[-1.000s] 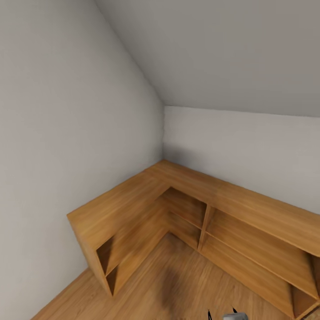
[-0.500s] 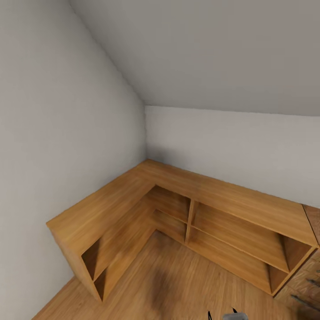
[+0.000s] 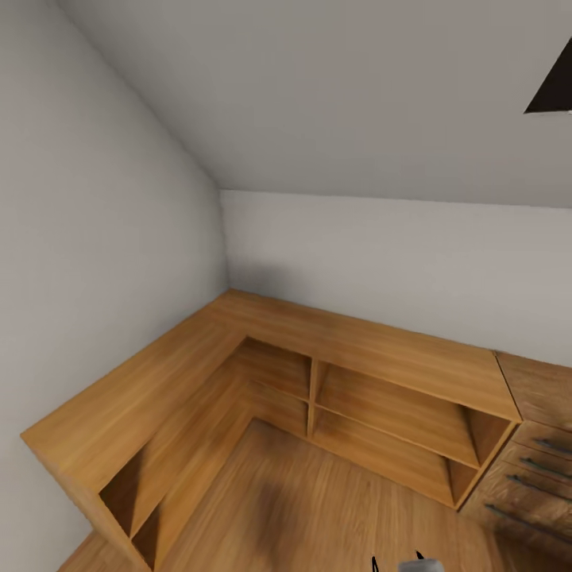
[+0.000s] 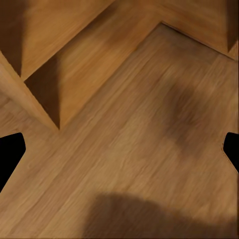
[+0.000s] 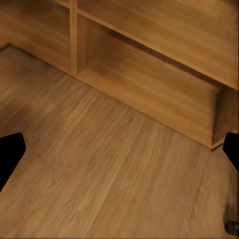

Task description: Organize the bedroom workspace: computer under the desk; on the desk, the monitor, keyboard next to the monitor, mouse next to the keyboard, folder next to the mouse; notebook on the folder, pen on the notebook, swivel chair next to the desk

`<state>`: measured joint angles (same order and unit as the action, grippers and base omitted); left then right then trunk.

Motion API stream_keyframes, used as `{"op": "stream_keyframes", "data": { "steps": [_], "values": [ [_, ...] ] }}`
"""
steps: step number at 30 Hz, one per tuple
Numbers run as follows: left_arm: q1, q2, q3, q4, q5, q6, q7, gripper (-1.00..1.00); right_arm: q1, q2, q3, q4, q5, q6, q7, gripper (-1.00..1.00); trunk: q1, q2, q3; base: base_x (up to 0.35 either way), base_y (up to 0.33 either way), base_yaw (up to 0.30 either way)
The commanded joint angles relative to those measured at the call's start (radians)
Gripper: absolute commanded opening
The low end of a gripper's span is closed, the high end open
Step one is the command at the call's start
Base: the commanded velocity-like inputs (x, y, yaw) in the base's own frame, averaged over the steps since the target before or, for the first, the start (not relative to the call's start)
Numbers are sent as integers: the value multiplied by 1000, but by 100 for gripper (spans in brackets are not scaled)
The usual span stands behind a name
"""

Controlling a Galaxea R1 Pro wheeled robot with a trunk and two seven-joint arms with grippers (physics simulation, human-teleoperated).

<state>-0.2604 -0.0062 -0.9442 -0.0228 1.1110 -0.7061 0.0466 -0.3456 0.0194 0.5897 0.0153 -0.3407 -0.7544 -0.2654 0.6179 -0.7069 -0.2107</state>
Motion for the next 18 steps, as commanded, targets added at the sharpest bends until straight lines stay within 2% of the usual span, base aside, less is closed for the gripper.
{"op": "stream_keyframes", "data": {
  "steps": [1,5,9,18],
  "values": [
    [0,0,-8,0,4,-3,5,100,-1,1,9,2,-3,-2,-6,100,1,-1,-1,310,0,-266],
    [0,0,-8,0,4,-2,6,100,-1,1,9,2,-3,-2,-7,100,1,-1,-1,278,0,-266],
    [0,0,-8,0,4,35,6,100,-1,1,9,2,-3,-2,-7,100,1,-1,-1,50,64,-266],
    [0,0,-8,0,4,64,3,100,-1,1,9,2,-3,-2,-7,100,1,-1,-1,-35,272,-267]
  ]
}}
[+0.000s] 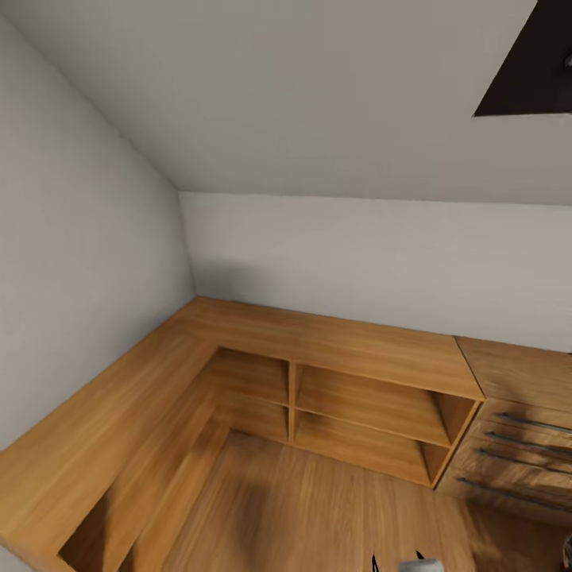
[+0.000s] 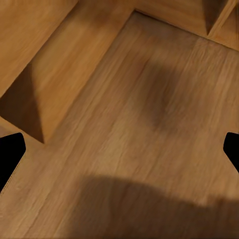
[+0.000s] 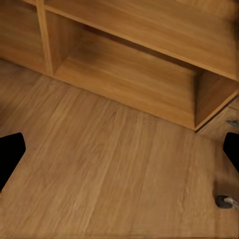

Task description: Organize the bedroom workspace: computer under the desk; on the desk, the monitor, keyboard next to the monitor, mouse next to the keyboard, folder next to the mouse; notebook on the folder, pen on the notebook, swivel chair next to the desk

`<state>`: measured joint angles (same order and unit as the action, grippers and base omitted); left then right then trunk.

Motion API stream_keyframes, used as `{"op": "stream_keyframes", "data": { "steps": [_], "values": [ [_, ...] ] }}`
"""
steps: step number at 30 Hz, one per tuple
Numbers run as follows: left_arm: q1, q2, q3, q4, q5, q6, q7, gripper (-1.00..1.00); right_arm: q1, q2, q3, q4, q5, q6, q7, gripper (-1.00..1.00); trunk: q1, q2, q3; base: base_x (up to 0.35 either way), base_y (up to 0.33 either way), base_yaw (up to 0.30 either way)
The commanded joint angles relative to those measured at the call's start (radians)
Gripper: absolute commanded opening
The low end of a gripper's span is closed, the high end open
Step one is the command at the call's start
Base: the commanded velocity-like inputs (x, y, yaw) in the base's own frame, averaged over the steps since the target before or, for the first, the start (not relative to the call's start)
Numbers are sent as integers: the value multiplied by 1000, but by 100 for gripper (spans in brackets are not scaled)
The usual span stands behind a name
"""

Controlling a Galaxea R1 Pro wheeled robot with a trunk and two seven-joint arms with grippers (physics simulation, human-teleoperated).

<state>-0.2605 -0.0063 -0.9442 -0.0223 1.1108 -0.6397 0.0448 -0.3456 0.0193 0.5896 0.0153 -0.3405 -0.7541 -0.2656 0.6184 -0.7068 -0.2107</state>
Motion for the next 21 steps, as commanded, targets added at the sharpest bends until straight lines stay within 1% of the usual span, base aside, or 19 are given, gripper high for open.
{"op": "stream_keyframes", "data": {
  "steps": [1,10,13,21],
  "values": [
    [0,0,-8,-1,4,-2,4,100,-1,1,9,2,-3,-2,-7,100,0,-1,-1,94,311,-267],
    [0,0,-8,-1,4,-2,3,100,-1,0,9,2,-3,-2,-6,100,0,-1,-1,203,268,-268],
    [0,0,-8,-1,4,-1,4,100,-1,1,9,2,-3,-2,-6,100,0,-1,-1,124,91,-268],
    [0,0,-8,-1,4,0,3,100,-1,1,9,2,-3,-2,-6,100,0,-1,-1,12,9,-269]
  ]
}}
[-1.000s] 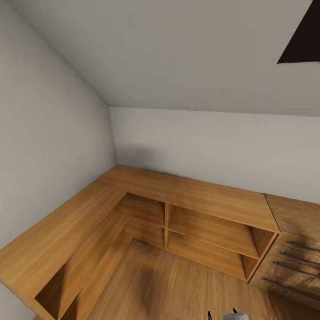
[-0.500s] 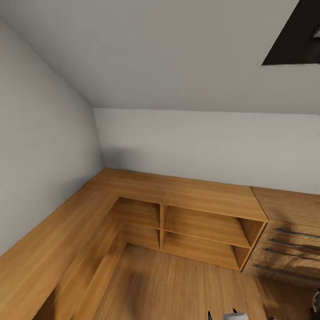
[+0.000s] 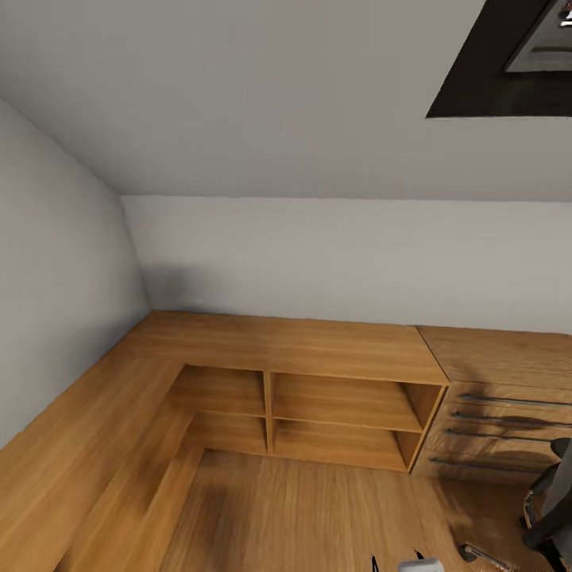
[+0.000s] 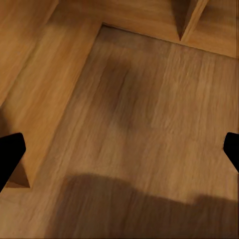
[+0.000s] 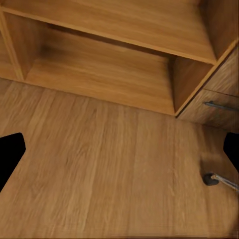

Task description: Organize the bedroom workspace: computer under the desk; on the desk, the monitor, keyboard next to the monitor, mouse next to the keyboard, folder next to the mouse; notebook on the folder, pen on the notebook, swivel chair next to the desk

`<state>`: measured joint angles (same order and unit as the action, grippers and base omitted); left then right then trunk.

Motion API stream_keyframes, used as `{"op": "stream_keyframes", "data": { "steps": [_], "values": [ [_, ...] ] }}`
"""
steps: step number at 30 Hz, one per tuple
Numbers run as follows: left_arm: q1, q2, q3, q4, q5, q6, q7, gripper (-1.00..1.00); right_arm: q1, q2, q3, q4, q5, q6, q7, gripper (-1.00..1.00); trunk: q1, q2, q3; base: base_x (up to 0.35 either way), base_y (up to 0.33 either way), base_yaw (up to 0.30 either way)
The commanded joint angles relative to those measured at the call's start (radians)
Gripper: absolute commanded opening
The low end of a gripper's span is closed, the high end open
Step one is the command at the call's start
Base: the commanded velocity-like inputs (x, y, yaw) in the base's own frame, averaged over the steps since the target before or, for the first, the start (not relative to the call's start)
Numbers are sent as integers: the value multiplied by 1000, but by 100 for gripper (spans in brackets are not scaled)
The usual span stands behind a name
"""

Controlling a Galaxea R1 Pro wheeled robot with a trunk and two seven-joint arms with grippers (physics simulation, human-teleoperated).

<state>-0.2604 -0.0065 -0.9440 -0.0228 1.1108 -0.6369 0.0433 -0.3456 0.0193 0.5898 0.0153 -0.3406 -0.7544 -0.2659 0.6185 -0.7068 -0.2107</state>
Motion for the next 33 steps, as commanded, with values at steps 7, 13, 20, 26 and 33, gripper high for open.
{"op": "stream_keyframes", "data": {
  "steps": [7,13,20,26,33],
  "values": [
    [0,0,-9,0,4,-3,5,100,-1,1,8,2,-3,-2,-7,100,0,-1,-1,1,0,-270],
    [0,0,-9,0,4,-3,4,100,-1,1,8,2,-3,-2,-7,100,0,-1,-1,0,0,-271],
    [0,0,-9,0,4,-3,6,100,-1,1,8,2,-3,-2,-7,100,0,-1,-1,0,0,-271],
    [0,0,-9,0,4,-3,6,100,-1,1,7,2,-4,-2,-7,100,0,-1,-1,0,0,-271],
    [0,0,-9,0,4,-3,5,100,-1,1,7,2,-5,-2,-7,100,0,-1,-2,0,0,-269]
  ]
}}
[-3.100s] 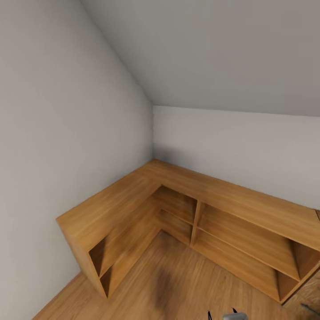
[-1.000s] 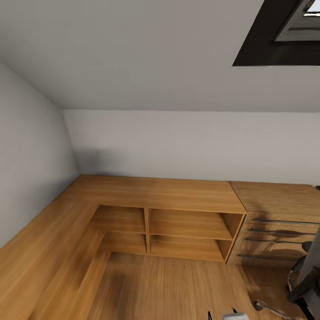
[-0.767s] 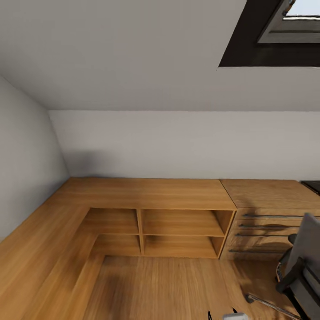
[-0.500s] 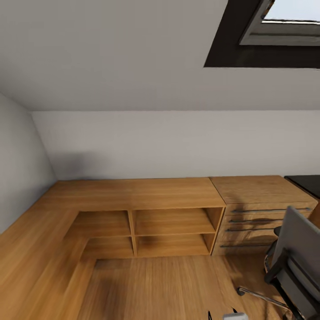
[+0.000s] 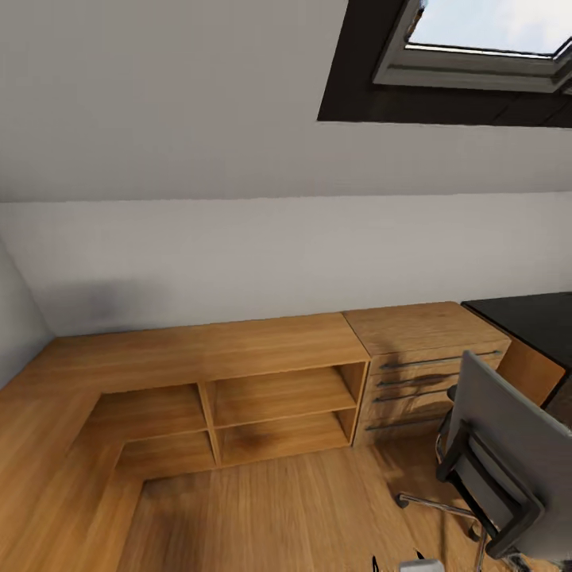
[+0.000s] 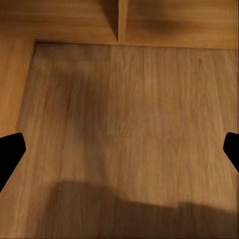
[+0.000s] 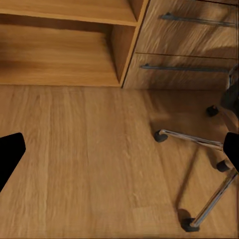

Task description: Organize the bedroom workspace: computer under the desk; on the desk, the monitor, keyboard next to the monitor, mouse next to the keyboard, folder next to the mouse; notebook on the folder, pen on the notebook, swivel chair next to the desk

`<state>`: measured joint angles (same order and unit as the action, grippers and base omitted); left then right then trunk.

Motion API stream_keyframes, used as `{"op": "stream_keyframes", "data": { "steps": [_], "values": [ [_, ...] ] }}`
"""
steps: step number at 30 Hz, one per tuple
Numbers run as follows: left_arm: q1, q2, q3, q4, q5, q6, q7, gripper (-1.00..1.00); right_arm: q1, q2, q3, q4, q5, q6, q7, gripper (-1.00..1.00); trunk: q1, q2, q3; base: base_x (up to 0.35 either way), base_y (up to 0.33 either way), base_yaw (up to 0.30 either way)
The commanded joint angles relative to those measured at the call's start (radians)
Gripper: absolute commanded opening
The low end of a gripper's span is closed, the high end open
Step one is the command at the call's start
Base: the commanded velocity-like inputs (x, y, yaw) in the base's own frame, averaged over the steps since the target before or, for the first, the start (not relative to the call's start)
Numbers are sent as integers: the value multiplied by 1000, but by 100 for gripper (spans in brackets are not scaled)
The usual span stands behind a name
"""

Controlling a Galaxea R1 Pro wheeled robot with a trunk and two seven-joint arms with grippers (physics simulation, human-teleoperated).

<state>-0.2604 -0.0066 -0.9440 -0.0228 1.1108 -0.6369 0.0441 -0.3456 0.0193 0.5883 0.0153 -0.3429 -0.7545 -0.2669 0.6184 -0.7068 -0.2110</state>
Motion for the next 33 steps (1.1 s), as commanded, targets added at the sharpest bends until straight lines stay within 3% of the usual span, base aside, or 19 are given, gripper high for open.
{"op": "stream_keyframes", "data": {
  "steps": [1,15,33],
  "values": [
    [0,0,-9,0,4,-3,5,100,-1,1,7,2,-7,-1,-7,100,0,-1,-2,0,0,-249],
    [0,0,-9,0,4,-3,5,100,-1,1,-4,0,-13,9,-8,100,0,-1,-16,0,0,-184],
    [0,0,-9,0,4,-3,5,100,-1,0,-6,0,-12,7,-8,100,0,-1,-18,0,0,-290]
  ]
}}
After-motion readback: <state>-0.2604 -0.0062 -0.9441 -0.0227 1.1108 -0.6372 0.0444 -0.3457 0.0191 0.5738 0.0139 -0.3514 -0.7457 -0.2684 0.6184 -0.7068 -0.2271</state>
